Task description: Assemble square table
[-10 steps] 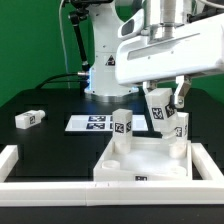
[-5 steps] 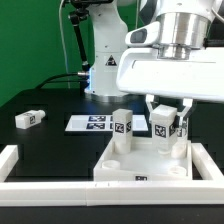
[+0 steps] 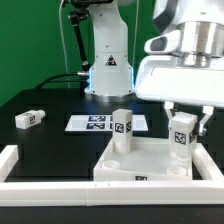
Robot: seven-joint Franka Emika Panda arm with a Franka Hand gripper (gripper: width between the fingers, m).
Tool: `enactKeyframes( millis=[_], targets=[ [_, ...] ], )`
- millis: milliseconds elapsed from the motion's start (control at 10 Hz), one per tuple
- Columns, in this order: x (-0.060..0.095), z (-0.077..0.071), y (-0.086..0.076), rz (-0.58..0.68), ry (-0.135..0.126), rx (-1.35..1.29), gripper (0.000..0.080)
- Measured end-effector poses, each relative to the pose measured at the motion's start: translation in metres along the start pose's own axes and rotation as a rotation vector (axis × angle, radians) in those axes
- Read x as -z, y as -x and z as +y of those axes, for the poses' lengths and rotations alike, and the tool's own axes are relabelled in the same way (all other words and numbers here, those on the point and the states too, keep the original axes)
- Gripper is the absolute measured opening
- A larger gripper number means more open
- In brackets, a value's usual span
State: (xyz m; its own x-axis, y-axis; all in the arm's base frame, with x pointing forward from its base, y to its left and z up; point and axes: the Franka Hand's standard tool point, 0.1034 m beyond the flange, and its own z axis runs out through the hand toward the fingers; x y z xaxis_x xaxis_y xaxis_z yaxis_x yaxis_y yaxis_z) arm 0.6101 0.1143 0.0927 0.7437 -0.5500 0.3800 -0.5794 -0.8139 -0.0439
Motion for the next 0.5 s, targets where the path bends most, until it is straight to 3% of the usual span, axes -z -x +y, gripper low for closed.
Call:
enactKeyframes(
  millis=[500],
  targets=[
    [-0.0076, 0.003, -0.0047, 0.029, -0.007, 0.019, 0.0292]
  ],
)
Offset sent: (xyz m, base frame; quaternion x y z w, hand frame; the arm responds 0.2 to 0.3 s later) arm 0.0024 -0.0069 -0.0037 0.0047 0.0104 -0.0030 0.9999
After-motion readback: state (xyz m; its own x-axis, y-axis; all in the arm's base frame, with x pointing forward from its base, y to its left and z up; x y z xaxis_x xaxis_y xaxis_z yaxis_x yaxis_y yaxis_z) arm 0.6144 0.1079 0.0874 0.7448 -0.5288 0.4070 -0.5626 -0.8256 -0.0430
